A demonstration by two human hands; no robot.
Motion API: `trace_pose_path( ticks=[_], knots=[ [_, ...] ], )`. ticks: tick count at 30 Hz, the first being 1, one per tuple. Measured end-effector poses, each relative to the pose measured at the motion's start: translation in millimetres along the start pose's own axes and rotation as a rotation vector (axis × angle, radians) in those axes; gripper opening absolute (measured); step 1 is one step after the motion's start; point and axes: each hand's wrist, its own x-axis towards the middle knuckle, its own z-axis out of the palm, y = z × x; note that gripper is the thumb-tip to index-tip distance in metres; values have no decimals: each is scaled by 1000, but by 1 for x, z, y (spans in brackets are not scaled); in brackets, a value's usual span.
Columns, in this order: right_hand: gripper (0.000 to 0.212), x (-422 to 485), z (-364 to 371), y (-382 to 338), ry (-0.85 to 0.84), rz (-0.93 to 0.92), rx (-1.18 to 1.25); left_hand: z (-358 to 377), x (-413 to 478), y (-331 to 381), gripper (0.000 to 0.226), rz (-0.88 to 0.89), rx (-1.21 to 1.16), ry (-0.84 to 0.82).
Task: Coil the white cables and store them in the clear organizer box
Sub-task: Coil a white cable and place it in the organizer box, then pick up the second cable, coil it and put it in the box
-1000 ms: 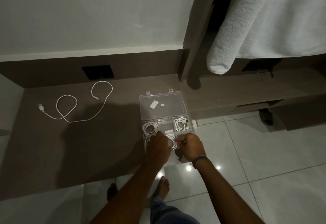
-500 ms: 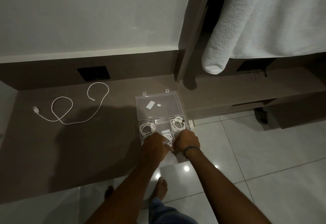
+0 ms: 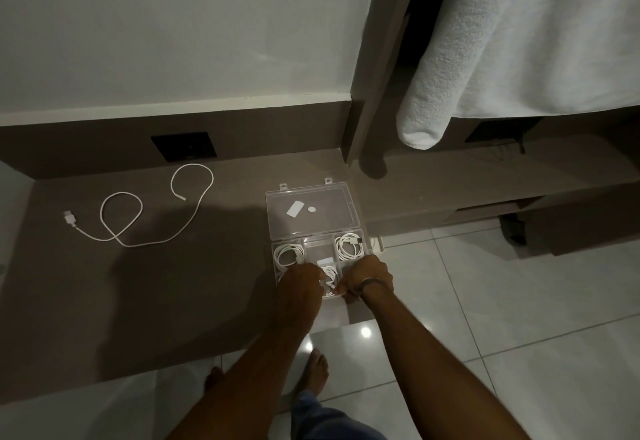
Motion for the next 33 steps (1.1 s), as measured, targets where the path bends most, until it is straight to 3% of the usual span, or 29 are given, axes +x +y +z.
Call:
trace_pose_path(
  ticks=[6,11,14,16,19,25,28,33],
  knots=[
    [53,-3,6,1,100,-28,65,-7,1,11,22,-13,240,-68],
    [61,-4,0,19,-9,-56,98,-5,-12,15,28,41,334,18],
    [46,-7,-5,25,-42,-97,163,-13,-16,16,17,59,180,148],
    [34,-14,-6,27,-41,-127,226,-17,-20,10,20,-29,12,197],
    [33,-24,-9,31,-16,-159,348,-22,-27,-4,19,-140,-218,250],
    [52,-48,-12,29,298,-178,657,-54,-55,-63,18,-350,-263,350],
    [51,-60,-2,8,389,-208,734,-83,-65,-97,17,-417,-286,390],
    [39,-81,72,-98,225,-482,630,-150,-63,-182,10,-610,-413,494]
  ],
)
